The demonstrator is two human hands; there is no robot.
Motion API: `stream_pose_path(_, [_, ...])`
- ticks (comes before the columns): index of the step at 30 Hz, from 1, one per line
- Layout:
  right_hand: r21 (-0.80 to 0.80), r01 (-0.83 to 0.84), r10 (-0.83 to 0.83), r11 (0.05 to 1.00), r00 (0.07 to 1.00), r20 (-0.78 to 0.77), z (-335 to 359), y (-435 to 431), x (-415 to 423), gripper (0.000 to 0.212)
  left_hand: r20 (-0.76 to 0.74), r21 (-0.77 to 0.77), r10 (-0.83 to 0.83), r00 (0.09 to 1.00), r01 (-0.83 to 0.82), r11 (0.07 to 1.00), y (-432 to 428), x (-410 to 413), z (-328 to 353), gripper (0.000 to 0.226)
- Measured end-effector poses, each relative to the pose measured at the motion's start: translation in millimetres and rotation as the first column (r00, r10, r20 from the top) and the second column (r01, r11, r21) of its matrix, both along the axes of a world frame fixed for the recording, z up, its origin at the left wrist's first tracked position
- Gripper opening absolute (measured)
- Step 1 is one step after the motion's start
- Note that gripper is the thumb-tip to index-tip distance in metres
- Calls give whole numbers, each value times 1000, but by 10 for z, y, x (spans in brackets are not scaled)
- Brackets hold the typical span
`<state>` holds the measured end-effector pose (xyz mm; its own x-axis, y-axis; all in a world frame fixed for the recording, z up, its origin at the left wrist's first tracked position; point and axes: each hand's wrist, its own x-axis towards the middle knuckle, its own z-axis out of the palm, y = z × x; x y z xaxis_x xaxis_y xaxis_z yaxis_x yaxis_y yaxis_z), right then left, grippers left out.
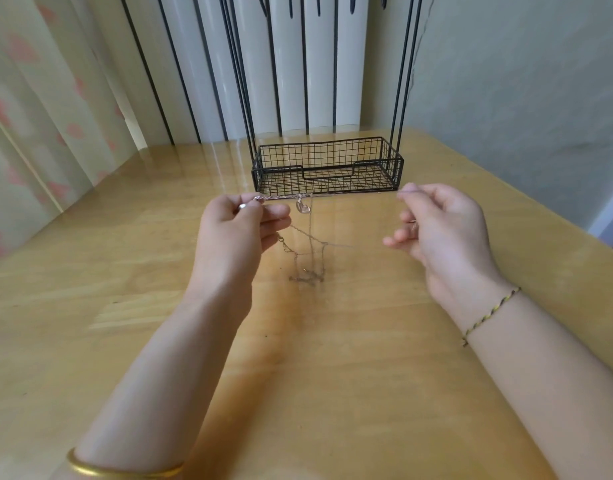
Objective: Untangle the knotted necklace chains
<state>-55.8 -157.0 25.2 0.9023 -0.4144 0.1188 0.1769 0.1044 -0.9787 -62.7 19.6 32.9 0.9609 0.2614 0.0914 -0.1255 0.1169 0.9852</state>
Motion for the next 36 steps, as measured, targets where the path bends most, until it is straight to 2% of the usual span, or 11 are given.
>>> stream_pose_path(3, [436, -101, 132, 894, 990, -40, 50, 14, -3, 23, 0, -44, 6, 1000, -6, 999, 10, 2, 16, 15])
stream_pose_path(5, [514, -140, 188, 846, 981, -42, 56, 9, -1, 30, 7, -108, -6, 1000, 7, 994, 11, -4, 27, 15])
stream_pose_path(7, [437, -177, 221, 882, 974, -51, 46, 11, -6, 35, 21, -166, -23, 1000, 26, 986, 8, -15, 40, 15])
stream_pose_path(10, [209, -206, 227, 956, 970, -83, 27, 40, -39, 41, 42, -189, -39, 998, 46, 981, 0, -29, 46, 15])
stream_pose_path(14, [-46, -203, 196, 978, 972, -126, 24, 81, -72, 48, 80, -190, -56, 995, 71, 979, -7, -46, 37, 13])
stream_pose_path(17, [-128, -233, 212, 964, 964, -159, 27, 91, -90, 44, 91, -189, -72, 993, 88, 978, 1, -67, 55, 11])
stream_pose_path(23, [-146, -284, 252, 947, 946, -205, 3, 87, -97, 15, 84, -90, -65, 994, 73, 993, -29, -104, 72, 11])
stream_pose_path(27, [-214, -290, 251, 933, 949, -189, -33, 86, -92, 21, 65, -87, -100, 993, 105, 991, -56, -146, 107, 14])
stream_pose_path(30, [-404, -298, 253, 865, 954, -161, -47, 108, -108, 23, 57, -106, -151, 987, 156, 982, -76, -174, 119, 16])
stream_pose_path(34, [-562, -311, 297, 767, 947, -118, -51, 174, -166, 22, 72, -220, -237, 969, 247, 944, -92, -187, 129, 17])
stream_pose_path(36, [-566, -323, 341, 758, 937, -77, -30, 202, -190, 24, 95, -291, -281, 955, 296, 909, -98, -187, 138, 18])
